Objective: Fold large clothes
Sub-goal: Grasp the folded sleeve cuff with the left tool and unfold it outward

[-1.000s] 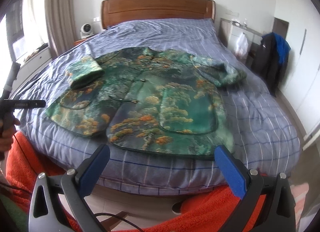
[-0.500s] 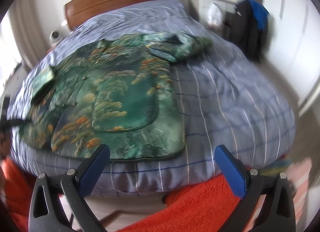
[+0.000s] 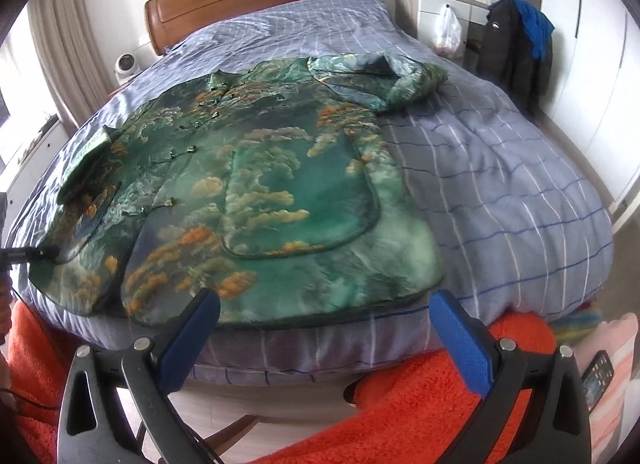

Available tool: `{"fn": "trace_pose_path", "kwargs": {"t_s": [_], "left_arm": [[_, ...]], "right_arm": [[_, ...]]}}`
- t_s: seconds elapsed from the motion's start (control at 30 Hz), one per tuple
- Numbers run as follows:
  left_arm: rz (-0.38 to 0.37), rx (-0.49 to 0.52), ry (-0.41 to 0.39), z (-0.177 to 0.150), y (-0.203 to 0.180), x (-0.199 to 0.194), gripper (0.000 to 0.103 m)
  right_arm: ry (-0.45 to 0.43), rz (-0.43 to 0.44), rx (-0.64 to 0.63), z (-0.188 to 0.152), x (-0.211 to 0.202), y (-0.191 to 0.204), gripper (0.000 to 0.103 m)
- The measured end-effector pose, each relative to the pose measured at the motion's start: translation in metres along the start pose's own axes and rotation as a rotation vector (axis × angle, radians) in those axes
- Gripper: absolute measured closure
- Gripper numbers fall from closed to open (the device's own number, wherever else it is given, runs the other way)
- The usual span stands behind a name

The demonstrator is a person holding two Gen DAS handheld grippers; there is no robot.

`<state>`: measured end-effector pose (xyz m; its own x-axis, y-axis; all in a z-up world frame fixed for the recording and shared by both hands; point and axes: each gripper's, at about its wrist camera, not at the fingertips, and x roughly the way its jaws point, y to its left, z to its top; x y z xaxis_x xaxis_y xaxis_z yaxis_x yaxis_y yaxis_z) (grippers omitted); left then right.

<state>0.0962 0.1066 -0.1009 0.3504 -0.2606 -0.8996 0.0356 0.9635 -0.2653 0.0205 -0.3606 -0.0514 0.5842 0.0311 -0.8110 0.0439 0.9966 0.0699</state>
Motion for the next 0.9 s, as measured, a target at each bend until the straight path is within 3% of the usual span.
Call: {"fn": "trace_pose_path", "kwargs": {"t_s": [0.1, 0.27, 0.37, 0.53, 0.67, 0.73, 0.8, 0.87, 0.9], "left_arm": [[-0.007, -0.063, 0.008, 0.003, 0.005, 0.01, 0.078], [0.084, -0.017, -0.05, -0.007, -0.006, 0.001, 0.052], [0.083, -0.036, -0.062, -0.008, -0.004, 0.004, 0.051], [0.104, -0.043, -0.065, -0.016, 0.0, 0.002, 0.051], [0.209, 0.014, -0.046, -0.019, -0.009, -0.011, 0.046], [0.287, 0.057, -0.08, -0.016, -0.015, -0.028, 0.044], [0.349, 0.137, -0.159, -0.006, -0.027, -0.05, 0.031], [0.397, 0.247, -0.246, 0.008, -0.045, -0.063, 0.008], [0.416, 0.316, -0.282, 0.017, -0.056, -0.064, 0.005]], "right_arm": [[-0.001, 0.02, -0.032, 0.001, 0.005, 0.006, 0.0], [-0.072, -0.018, -0.07, 0.024, 0.01, -0.022, 0.0], [0.0, -0.011, -0.028, 0.043, 0.041, -0.061, 0.0], [0.175, 0.153, 0.108, 0.048, 0.1, -0.091, 0.002], [0.169, 0.117, 0.118, 0.039, 0.101, -0.079, 0.002], [0.147, 0.065, 0.087, 0.033, 0.092, -0.07, 0.002], [0.118, 0.009, 0.063, 0.025, 0.079, -0.062, 0.002], [0.088, -0.017, 0.051, 0.018, 0.065, -0.054, 0.002], [0.079, -0.018, 0.053, 0.015, 0.06, -0.052, 0.002]]}}
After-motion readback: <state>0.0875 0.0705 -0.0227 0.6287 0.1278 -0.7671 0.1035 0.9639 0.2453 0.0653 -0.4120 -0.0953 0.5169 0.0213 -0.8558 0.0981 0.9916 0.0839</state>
